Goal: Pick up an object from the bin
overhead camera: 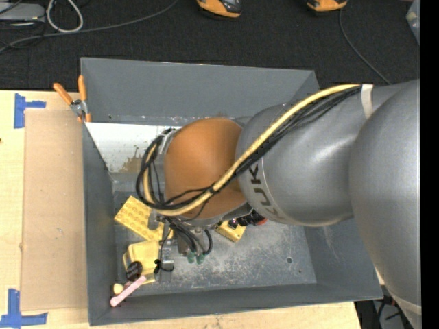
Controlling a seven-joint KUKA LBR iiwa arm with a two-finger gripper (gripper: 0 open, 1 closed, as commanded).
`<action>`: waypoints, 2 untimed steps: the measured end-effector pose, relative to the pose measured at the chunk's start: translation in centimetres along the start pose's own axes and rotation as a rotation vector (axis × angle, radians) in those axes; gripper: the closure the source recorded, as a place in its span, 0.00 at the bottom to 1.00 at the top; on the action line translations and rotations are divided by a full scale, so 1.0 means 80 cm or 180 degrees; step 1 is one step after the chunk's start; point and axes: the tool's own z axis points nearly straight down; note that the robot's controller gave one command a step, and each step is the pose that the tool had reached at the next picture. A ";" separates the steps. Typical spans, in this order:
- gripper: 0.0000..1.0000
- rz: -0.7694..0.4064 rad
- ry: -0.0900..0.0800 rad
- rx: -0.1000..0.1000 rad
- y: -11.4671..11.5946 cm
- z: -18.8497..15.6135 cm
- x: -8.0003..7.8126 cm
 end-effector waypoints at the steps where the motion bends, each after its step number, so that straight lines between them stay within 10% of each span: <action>1: 0.00 0.0019 -0.0020 -0.0005 -0.002 -0.005 -0.002; 2: 0.00 -0.0454 -0.0021 -0.0004 0.001 0.068 0.007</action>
Offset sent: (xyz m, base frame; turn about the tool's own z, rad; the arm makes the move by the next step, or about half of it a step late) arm -0.0124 0.0005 -0.1024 -0.2568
